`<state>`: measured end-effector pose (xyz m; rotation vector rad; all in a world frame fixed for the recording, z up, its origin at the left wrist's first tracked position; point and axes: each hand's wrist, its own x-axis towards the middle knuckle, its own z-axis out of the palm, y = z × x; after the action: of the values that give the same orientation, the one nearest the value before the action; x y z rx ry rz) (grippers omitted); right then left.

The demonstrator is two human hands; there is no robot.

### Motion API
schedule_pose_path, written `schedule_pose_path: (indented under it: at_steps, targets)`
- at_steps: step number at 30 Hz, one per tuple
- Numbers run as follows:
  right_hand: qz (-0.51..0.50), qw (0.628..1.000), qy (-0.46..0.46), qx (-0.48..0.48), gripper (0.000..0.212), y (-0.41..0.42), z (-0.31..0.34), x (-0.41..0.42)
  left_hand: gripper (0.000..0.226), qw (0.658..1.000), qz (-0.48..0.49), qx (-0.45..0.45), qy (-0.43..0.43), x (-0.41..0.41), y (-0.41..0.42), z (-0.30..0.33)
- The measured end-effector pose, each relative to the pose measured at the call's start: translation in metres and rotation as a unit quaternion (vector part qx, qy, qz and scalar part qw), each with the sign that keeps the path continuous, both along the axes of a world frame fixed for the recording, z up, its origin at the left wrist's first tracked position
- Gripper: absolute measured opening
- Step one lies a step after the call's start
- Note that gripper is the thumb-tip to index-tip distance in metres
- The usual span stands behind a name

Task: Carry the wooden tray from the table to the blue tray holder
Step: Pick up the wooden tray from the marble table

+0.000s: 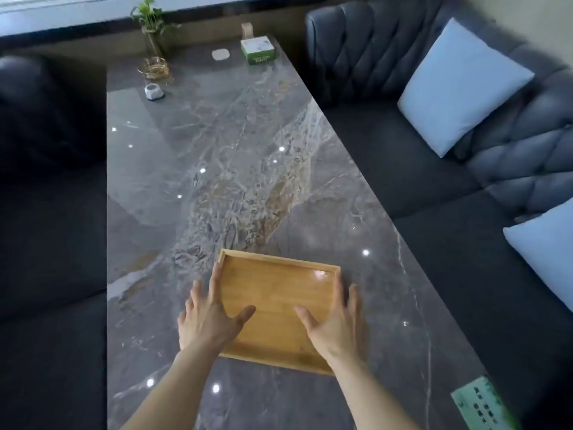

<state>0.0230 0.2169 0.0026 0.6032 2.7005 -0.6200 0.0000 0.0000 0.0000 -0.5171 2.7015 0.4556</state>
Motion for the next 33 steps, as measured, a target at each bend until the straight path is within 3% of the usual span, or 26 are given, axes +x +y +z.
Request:
schedule_pose_path:
  at_steps: [7, 13, 18, 33]
  targets:
    - [-0.106, 0.994, -0.033, -0.003, 0.119, -0.011, -0.009, -0.008, 0.140, 0.996, 0.083, 0.019, -0.031, -0.004, 0.009, -0.015]
    - [-0.140, 0.989, -0.038, -0.019, 0.074, -0.004, -0.007, -0.012, 0.122, 0.994, 0.101, -0.004, -0.034, -0.004, 0.005, -0.014]
    - [-0.136, 0.989, -0.016, -0.056, 0.067, 0.003, 0.012, -0.016, 0.117, 0.994, 0.107, 0.003, 0.001, -0.003, 0.006, 0.006]
    - [-0.113, 0.973, 0.161, -0.118, 0.042, 0.007, 0.143, 0.031, 0.123, 0.985, 0.106, 0.052, 0.126, 0.049, -0.011, 0.138]
